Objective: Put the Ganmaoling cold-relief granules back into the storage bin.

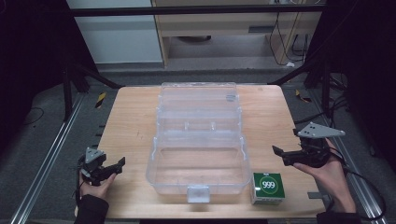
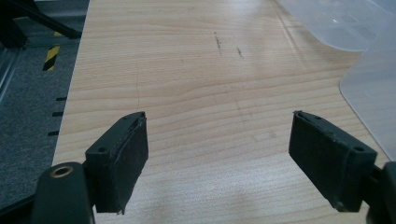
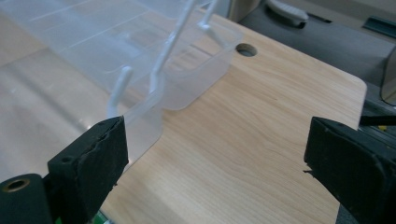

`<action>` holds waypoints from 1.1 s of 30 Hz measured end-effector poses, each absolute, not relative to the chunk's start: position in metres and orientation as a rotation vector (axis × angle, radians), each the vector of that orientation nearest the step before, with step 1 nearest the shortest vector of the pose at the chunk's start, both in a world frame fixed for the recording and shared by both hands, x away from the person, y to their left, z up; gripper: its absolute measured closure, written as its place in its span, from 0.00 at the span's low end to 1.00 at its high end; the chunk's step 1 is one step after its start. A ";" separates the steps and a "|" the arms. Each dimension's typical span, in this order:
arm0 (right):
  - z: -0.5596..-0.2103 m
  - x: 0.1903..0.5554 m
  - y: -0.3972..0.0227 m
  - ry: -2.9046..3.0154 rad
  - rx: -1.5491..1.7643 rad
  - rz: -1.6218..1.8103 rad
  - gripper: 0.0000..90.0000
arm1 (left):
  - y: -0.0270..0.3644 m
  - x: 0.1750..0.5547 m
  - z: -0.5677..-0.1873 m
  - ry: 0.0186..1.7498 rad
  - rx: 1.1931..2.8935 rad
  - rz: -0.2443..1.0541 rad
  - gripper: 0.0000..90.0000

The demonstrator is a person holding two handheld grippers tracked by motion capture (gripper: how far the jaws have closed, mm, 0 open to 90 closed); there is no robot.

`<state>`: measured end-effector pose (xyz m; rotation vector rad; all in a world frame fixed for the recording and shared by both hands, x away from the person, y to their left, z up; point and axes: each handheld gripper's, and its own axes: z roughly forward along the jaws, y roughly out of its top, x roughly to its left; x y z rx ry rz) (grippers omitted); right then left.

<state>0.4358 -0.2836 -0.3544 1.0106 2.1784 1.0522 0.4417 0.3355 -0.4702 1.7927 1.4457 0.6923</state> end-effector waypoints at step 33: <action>-0.370 0.419 -0.249 2.682 0.674 0.714 0.03 | 0.331 0.443 -0.473 1.430 1.841 0.682 0.21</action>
